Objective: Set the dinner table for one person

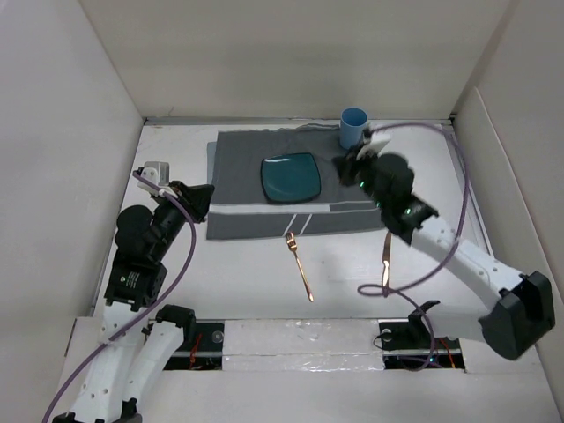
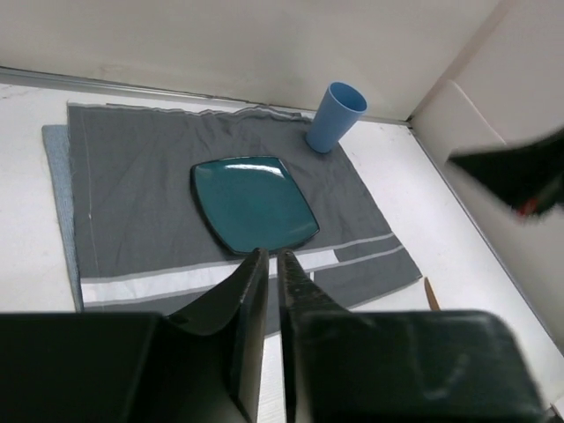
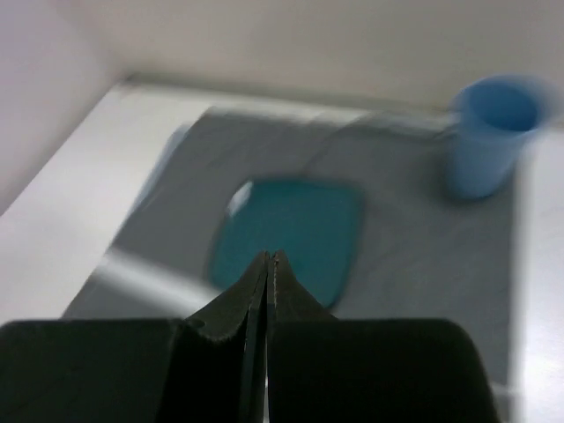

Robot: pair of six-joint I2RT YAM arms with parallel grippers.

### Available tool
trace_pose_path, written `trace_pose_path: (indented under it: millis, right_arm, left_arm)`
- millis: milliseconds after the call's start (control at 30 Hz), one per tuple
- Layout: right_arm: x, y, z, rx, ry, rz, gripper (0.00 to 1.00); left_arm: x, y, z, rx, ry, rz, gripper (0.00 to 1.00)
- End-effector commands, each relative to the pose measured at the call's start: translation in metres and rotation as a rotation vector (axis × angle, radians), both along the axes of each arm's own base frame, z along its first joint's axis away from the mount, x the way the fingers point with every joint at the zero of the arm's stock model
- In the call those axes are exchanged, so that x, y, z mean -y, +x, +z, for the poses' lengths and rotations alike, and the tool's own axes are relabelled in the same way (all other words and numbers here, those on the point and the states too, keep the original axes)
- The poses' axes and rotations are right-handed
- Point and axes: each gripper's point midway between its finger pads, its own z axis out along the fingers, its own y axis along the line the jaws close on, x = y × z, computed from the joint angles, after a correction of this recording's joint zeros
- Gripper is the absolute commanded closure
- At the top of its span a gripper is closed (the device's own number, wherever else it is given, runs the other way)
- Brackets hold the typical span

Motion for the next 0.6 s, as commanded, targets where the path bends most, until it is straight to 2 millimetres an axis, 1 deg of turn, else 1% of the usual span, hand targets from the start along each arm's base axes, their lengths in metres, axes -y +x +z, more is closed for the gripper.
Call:
trace_pose_path:
  millis: [0,33,67,100,133,167,200,233,267,300,333,367,400,433,467,500,533,567]
  right_arm:
    - [-0.042,-0.051,-0.048,-0.026,0.025,0.056,1.0]
    - [-0.066,-0.086,-0.066,-0.054,-0.001,0.143,1.0]
    - [-0.075,-0.102,-0.073,-0.068,-0.018,0.174,1.0]
    - [-0.078,-0.117,-0.086,-0.107,-0.055,0.194,1.0]
    - [-0.08,-0.129,-0.092,-0.13,-0.056,0.201,1.0]
    - [-0.09,-0.147,-0.099,-0.157,-0.055,0.235,1.0]
    - [-0.09,-0.157,-0.111,-0.225,-0.028,0.231,1.0]
    - [-0.091,-0.162,-0.118,-0.259,-0.013,0.247,1.0]
    - [-0.087,-0.172,-0.136,-0.289,-0.017,0.271,1.0]
    - [-0.096,-0.181,-0.135,-0.272,0.009,0.349,1.0]
    - [-0.098,-0.185,-0.14,-0.259,0.011,0.366,1.0]
    - [-0.094,-0.189,-0.152,-0.271,0.003,0.353,1.0]
    - [-0.089,-0.188,-0.16,-0.287,-0.025,0.315,1.0]
    - [-0.087,-0.187,-0.17,-0.31,-0.083,0.285,1.0]
    - [-0.091,-0.185,-0.168,-0.316,-0.077,0.282,1.0]
    - [-0.085,-0.186,-0.18,-0.349,-0.137,0.249,0.93]
    - [-0.086,-0.184,-0.185,-0.371,-0.163,0.236,0.86]
    - [-0.087,-0.183,-0.192,-0.384,-0.197,0.237,0.8]
  left_arm:
    - [0.002,-0.006,0.03,0.094,-0.021,-0.023,0.95]
    - [0.002,-0.007,0.032,0.099,-0.023,-0.023,0.98]
    - [0.002,-0.006,0.03,0.094,-0.024,-0.02,1.0]
    - [0.001,-0.004,0.029,0.086,-0.022,-0.01,1.0]
    - [0.0,-0.004,0.028,0.081,-0.024,-0.007,1.0]
    - [0.0,-0.004,0.028,0.081,-0.024,-0.006,1.0]
    - [0.0,-0.004,0.029,0.083,-0.026,-0.006,1.0]
    - [-0.001,-0.005,0.029,0.084,-0.028,-0.001,1.0]
    - [-0.002,-0.004,0.03,0.086,-0.027,0.003,1.0]
    - [-0.003,-0.003,0.029,0.082,-0.026,0.013,1.0]
    - [-0.003,-0.004,0.028,0.08,-0.026,0.011,1.0]
    - [-0.003,-0.004,0.028,0.078,-0.028,0.011,1.0]
    - [-0.002,-0.006,0.03,0.089,-0.032,0.005,1.0]
    - [-0.002,-0.004,0.029,0.084,-0.031,0.008,1.0]
    - [-0.003,-0.004,0.029,0.085,-0.03,0.011,1.0]
    - [-0.003,-0.003,0.027,0.076,-0.028,0.011,1.0]
    - [-0.002,-0.001,0.025,0.067,-0.026,0.013,1.0]
    - [-0.001,-0.001,0.025,0.063,-0.027,0.004,1.0]
